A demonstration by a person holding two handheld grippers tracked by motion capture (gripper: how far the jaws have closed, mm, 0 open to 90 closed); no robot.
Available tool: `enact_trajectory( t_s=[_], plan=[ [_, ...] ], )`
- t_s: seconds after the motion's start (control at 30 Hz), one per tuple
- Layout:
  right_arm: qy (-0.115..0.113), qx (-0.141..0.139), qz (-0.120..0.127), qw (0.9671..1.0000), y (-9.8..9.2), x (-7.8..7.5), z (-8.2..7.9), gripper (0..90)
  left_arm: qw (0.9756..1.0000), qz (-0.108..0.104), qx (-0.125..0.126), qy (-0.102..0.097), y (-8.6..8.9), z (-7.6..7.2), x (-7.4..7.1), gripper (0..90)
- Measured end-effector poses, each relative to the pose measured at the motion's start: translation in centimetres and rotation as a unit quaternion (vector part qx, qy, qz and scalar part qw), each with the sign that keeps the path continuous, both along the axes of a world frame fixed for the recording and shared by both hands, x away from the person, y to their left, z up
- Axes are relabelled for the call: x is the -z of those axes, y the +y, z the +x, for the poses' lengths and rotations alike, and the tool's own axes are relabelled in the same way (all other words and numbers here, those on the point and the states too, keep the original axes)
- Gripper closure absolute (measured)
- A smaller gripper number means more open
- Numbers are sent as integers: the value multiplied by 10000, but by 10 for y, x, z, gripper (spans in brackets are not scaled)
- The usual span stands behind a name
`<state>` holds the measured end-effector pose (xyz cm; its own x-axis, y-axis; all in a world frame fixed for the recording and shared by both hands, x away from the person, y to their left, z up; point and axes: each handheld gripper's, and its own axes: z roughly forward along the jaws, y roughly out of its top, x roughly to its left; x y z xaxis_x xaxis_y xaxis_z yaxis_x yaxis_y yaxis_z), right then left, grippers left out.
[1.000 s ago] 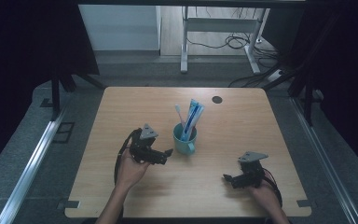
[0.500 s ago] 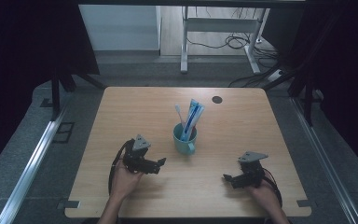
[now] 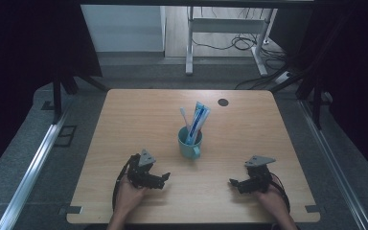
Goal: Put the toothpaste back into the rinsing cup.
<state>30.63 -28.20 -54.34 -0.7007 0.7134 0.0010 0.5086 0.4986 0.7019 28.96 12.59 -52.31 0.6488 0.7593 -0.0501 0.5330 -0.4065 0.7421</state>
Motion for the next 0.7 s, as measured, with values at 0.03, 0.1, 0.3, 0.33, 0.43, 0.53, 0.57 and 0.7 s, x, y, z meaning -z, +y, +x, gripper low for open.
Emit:
enact_trajectory(
  t_s=[0.03, 0.1, 0.3, 0.33, 0.43, 0.53, 0.57, 0.7],
  plan=[
    [0, 0, -1, 10000, 0, 0, 0, 3, 10000, 9, 5, 39, 0, -1, 4, 0],
    [0, 0, 0, 10000, 0, 0, 0, 3, 10000, 35, 9, 78, -1, -1, 8, 0],
    [-1, 1, 1, 10000, 0, 0, 0, 3, 9996, 203, 14, 207, -2, -1, 18, 0],
    [-7, 7, -2, 10000, 0, 0, 0, 4, 9993, 274, 2, 245, -2, -1, 20, 0],
    [-1, 0, 0, 10000, 0, 0, 0, 3, 9984, 467, 22, 328, -5, -1, 22, 0],
    [-5, 7, -2, 10000, 0, 0, 0, 3, 9983, 461, 11, 349, -5, 0, 22, 0],
    [-5, 7, -1, 10000, 0, 0, 0, 3, 9983, 463, 15, 350, -5, 0, 22, 0],
    [1, 2, 2, 10000, 0, 0, 0, 3, 9983, 466, 26, 349, -5, 0, 22, 0]
  ],
)
